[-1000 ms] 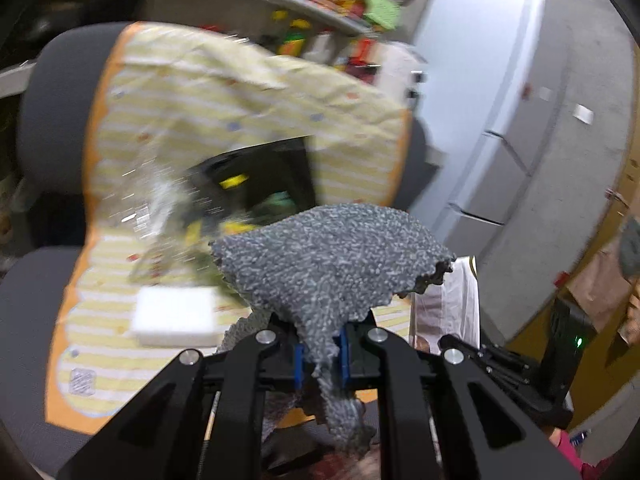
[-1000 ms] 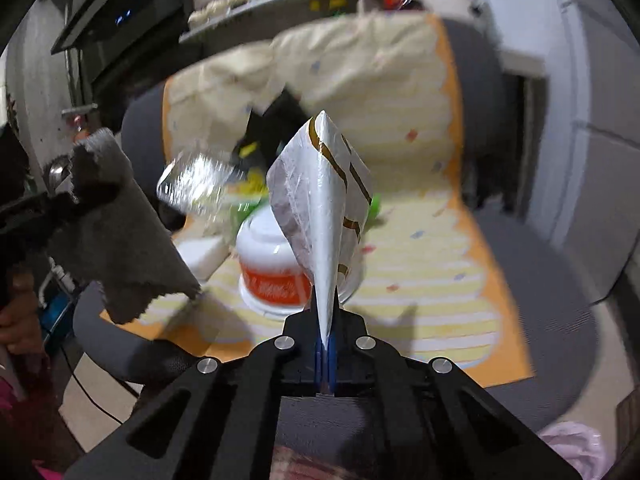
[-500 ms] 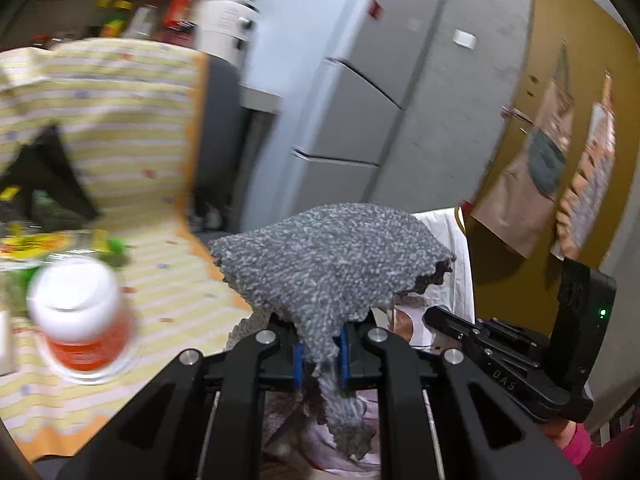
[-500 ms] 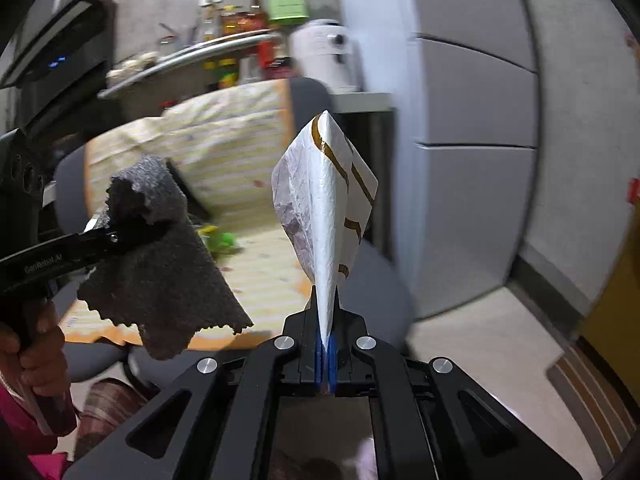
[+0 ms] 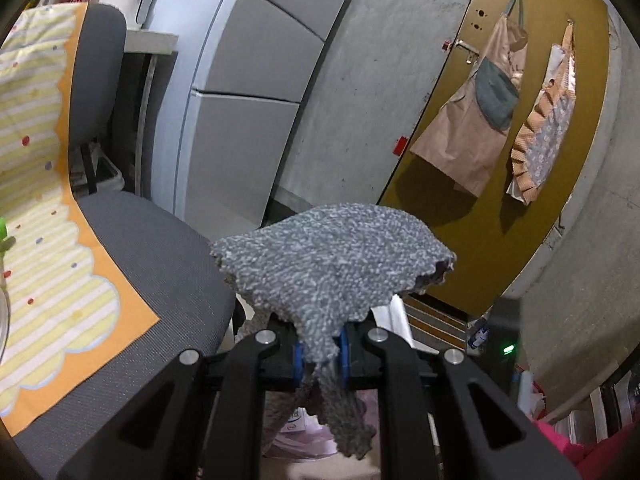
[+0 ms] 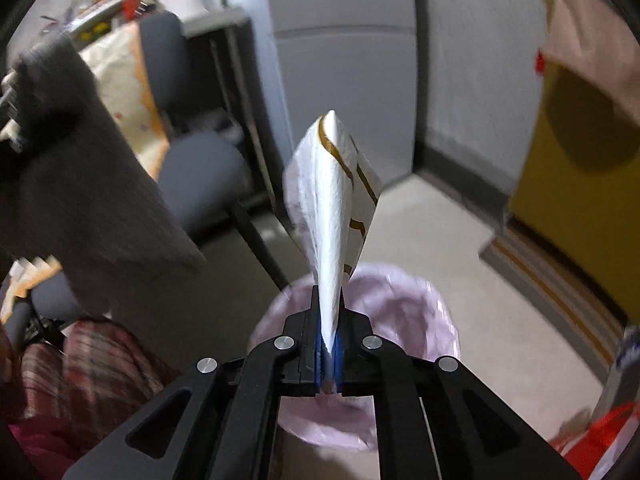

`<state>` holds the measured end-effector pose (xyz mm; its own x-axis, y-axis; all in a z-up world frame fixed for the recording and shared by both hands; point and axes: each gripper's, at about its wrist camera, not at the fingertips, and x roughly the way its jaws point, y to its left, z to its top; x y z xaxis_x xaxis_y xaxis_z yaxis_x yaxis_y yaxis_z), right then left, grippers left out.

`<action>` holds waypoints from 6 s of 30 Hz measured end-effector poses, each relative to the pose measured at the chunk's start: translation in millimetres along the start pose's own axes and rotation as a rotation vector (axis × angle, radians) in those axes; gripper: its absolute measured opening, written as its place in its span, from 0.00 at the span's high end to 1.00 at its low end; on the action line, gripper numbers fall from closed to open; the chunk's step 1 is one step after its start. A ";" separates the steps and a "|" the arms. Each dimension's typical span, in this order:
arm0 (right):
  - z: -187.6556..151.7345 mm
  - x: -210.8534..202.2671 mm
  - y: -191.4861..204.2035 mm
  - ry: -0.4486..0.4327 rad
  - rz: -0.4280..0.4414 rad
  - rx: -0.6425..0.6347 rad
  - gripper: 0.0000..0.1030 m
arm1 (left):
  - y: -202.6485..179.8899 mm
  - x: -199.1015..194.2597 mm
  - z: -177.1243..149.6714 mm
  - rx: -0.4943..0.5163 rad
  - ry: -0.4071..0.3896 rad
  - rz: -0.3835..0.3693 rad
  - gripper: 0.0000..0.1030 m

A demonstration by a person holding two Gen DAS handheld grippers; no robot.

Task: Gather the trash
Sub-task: 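Carry both items over the bin and open both tools to drop them, then return to the chair and grasp the white sponge with the left tool, then grasp the clear plastic packaging with the right tool while the left tool holds the sponge, then carry the packaging and sponge over the bin and open both tools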

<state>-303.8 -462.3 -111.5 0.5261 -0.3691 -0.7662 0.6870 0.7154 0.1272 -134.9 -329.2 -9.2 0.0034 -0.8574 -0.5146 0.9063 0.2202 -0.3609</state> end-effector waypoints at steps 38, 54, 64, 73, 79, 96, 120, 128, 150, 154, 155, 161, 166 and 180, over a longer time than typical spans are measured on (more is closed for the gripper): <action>34.5 -71.0 -73.7 -0.232 -0.056 0.155 0.64 | -49.1 128.6 -21.4 0.134 0.315 -0.067 0.48; 60.2 -74.3 23.4 -0.233 0.128 0.004 0.64 | 26.0 -39.7 -7.9 0.051 0.025 0.324 0.48; 81.9 -63.3 165.3 -0.199 0.327 -0.248 0.60 | 112.6 -173.0 -29.9 -0.136 -0.110 0.680 0.36; 82.9 -32.9 270.1 -0.119 0.455 -0.394 0.34 | 211.7 -251.6 -70.8 -0.350 -0.128 0.944 0.26; 77.8 -18.2 313.5 -0.082 0.490 -0.438 0.32 | 254.7 -244.0 -86.2 -0.479 -0.067 0.950 0.23; 77.0 7.9 306.7 -0.032 0.470 -0.432 0.32 | 312.3 -209.6 -80.9 -0.623 0.013 0.986 0.76; 99.6 14.8 451.8 -0.110 0.529 -0.730 0.32 | 247.8 -292.8 -59.6 -0.461 -0.169 0.919 0.78; 99.7 53.7 513.3 -0.101 0.427 -0.914 0.32 | 264.6 -288.6 -40.7 -0.446 -0.188 0.910 0.78; 179.6 -20.2 402.0 -0.266 0.559 -0.528 0.99 | 225.8 -285.4 -26.7 -0.381 -0.240 0.855 0.77; 171.4 -40.3 350.9 -0.267 0.573 -0.447 0.99 | 199.3 -258.9 -17.7 -0.333 -0.225 0.789 0.77; 167.2 -45.3 341.6 -0.270 0.569 -0.436 0.99 | 189.3 -248.9 -15.0 -0.313 -0.219 0.766 0.77; 138.3 -69.0 265.6 -0.320 0.482 -0.371 0.99 | 137.9 -197.3 -7.2 -0.221 -0.187 0.628 0.77; 111.5 -76.0 201.5 -0.320 0.380 -0.301 0.99 | 94.9 -144.8 -3.5 -0.129 -0.140 0.512 0.77; 37.6 -69.1 49.0 -0.243 0.042 -0.095 0.98 | 10.9 -29.4 -16.7 0.058 -0.008 0.292 0.77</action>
<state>-287.6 -424.0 -28.6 0.6657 -0.4616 -0.5864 0.6181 0.7813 0.0867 -132.2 -293.8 -11.0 0.2707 -0.7653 -0.5841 0.8890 0.4315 -0.1534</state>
